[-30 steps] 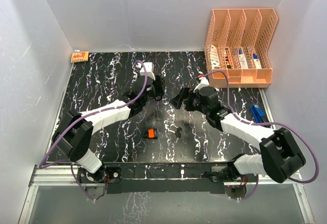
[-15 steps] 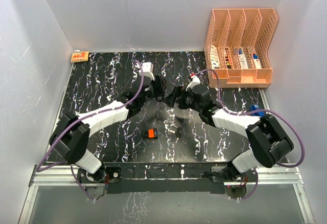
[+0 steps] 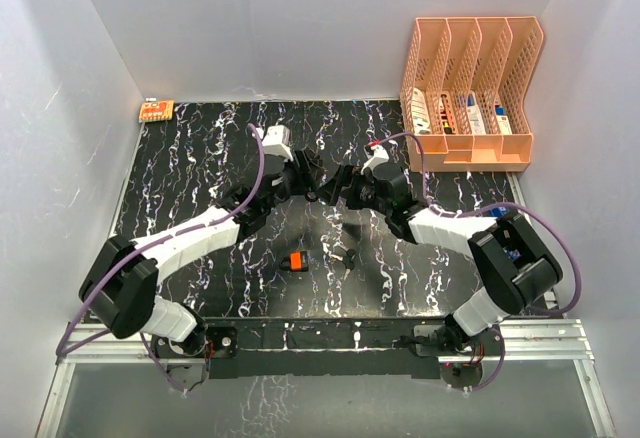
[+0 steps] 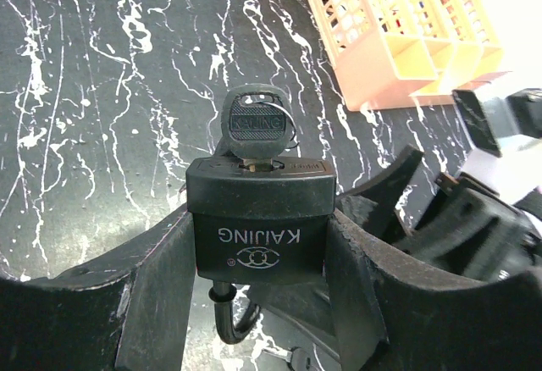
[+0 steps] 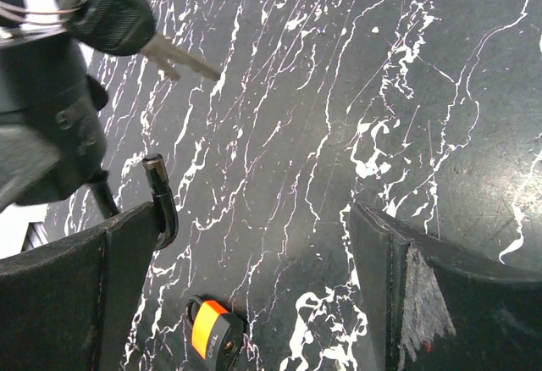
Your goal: Unlock with the key
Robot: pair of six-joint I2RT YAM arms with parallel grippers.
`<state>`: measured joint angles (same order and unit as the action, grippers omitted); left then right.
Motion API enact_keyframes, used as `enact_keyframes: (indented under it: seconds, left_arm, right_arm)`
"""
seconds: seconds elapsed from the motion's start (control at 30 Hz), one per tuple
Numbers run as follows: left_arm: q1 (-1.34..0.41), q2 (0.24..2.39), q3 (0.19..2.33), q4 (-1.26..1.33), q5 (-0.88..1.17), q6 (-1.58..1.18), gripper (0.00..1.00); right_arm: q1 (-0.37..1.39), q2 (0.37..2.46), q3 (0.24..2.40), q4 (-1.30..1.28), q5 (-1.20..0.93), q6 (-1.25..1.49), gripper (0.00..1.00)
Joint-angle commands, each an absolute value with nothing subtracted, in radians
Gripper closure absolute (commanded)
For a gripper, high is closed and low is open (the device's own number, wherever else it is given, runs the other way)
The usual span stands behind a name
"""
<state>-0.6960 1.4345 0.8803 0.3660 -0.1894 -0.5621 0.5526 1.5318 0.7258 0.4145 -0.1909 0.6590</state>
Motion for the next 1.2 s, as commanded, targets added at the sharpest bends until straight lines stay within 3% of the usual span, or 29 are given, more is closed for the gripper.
enact_keyframes:
  seconds: [0.0,0.37,0.6,0.77,1.03,1.17]
  left_arm:
    - [-0.698,1.327,0.884,0.494,-0.154,-0.612,1.00]
    - [-0.695,1.364,0.896,0.533,-0.126,-0.658,1.00]
    - [-0.669,1.414,0.935,0.430,-0.240,-0.577,1.00]
    - [-0.637,1.467,0.975,0.357,-0.319,-0.523,1.00]
    - [-0.575,1.700,1.194,0.083,-0.536,-0.359,1.00]
    - [-0.528,1.846,1.304,0.007,-0.516,-0.325,1.00]
  right_arm:
    - [0.535,1.561,0.775,0.500,-0.213,0.664,0.07]
    - [0.532,1.607,0.790,0.533,-0.271,0.673,0.08]
    - [0.499,1.431,0.715,0.514,-0.204,0.662,0.07]
    - [0.481,1.333,0.727,0.352,-0.147,0.598,0.06]
    - [0.471,1.201,0.679,0.256,-0.082,0.548,0.04]
    - [0.468,1.159,0.670,0.229,-0.078,0.539,0.04]
